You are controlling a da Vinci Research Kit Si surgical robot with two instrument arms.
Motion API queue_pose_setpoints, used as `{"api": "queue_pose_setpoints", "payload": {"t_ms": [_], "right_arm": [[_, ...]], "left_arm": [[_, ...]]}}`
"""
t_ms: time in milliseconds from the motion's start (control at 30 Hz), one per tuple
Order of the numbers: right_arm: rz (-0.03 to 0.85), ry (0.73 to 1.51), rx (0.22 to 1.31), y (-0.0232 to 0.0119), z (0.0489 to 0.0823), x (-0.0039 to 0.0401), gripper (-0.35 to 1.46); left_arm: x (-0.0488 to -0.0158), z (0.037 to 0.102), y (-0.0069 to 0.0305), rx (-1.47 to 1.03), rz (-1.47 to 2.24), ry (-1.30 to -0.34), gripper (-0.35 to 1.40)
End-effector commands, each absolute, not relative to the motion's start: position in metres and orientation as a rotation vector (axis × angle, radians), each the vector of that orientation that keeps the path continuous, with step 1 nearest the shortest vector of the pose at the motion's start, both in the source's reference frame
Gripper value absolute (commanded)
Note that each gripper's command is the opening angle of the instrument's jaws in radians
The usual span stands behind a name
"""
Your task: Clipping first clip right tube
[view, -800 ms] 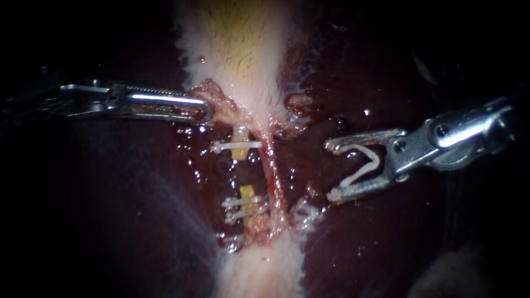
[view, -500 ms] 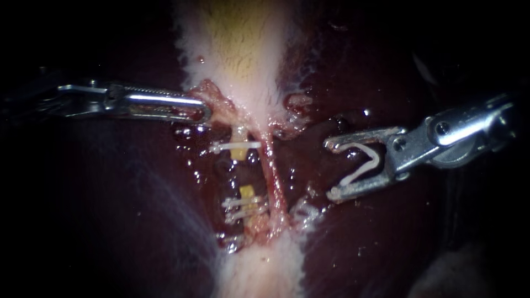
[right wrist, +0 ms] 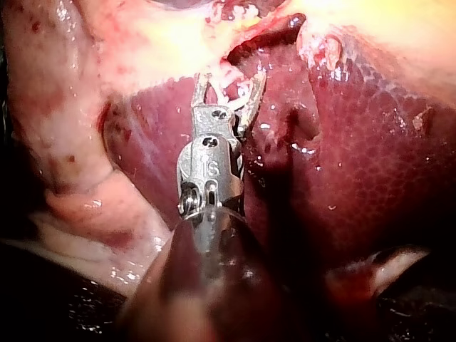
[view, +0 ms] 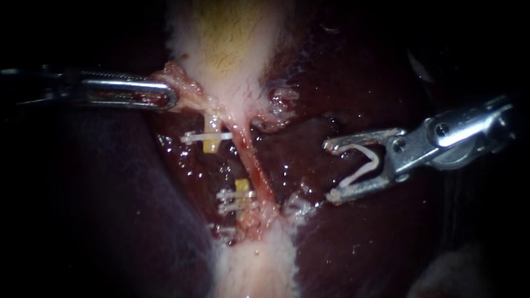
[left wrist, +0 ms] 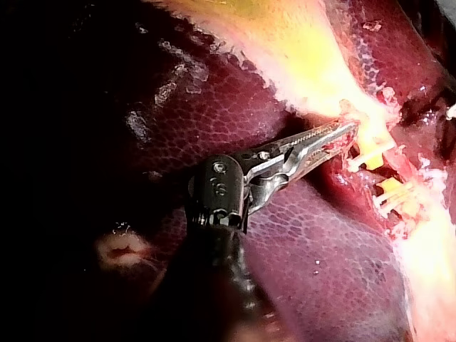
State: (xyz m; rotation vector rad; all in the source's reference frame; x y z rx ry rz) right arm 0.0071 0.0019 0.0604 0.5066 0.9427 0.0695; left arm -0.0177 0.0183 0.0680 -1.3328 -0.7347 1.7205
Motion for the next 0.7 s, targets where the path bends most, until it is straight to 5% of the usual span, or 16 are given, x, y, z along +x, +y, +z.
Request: {"api": "queue_pose_setpoints", "payload": {"t_ms": [33,700], "right_arm": [[0.081,0.939,0.512,0.0017,0.0606,0.0073,0.49],[0.206,0.872,0.625,-0.0017,0.0683,0.0140,0.48]], "left_arm": [[-0.0178,0.0680,0.0182,-1.333,1.720,-0.733,-0.35],[-0.0180,0.0678,0.0182,-1.332,1.720,-0.731,-0.35]]}}
